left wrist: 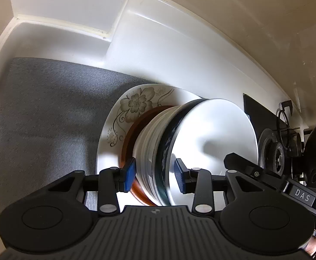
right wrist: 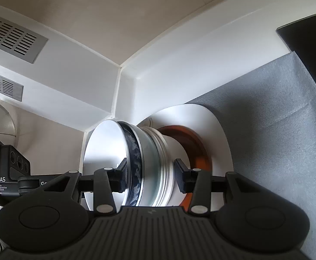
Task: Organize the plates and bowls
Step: 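Open both grippers and pull them up away from the bowls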
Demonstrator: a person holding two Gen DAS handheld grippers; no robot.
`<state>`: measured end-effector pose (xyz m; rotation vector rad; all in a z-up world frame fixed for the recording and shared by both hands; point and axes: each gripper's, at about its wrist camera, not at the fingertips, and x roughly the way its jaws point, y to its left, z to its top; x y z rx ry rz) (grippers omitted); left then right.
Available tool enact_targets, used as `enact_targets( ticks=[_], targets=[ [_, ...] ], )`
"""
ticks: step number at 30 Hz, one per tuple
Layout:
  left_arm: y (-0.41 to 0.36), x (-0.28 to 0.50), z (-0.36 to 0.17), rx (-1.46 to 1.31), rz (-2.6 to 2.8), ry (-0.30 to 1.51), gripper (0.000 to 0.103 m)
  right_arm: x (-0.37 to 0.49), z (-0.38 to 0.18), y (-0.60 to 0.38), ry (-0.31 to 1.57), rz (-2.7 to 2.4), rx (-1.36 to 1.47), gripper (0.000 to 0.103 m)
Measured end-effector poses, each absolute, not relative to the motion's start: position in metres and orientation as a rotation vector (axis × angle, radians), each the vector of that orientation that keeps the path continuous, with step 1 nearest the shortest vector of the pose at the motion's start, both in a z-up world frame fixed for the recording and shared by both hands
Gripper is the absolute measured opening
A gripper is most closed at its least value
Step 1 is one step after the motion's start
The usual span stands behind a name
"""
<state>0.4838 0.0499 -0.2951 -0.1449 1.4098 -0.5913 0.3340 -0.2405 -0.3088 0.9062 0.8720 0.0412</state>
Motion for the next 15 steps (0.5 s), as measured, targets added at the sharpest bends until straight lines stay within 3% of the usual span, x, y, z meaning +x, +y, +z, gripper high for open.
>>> enact_targets(
  ticks=[9,11,13,15],
  targets=[
    [0.052,0.482,-0.303,-0.172,-0.661,1.370,0.044,0.324,-0.328,-0.247,0.841,0.027,0.972,0.049],
    [0.054,0.478,-0.301,-0.166,-0.634,1.351,0.053,0.319,-0.330,-0.247,0.846,0.015,0.990,0.052],
    [0.060,0.470,-0.293,-0.135,-0.561,1.308,0.064,0.308,-0.323,-0.244,0.836,-0.023,0.975,0.065],
    [0.069,0.458,-0.277,-0.112,-0.538,1.233,0.072,0.289,-0.307,-0.237,0.809,-0.051,0.922,0.065]
  ],
)
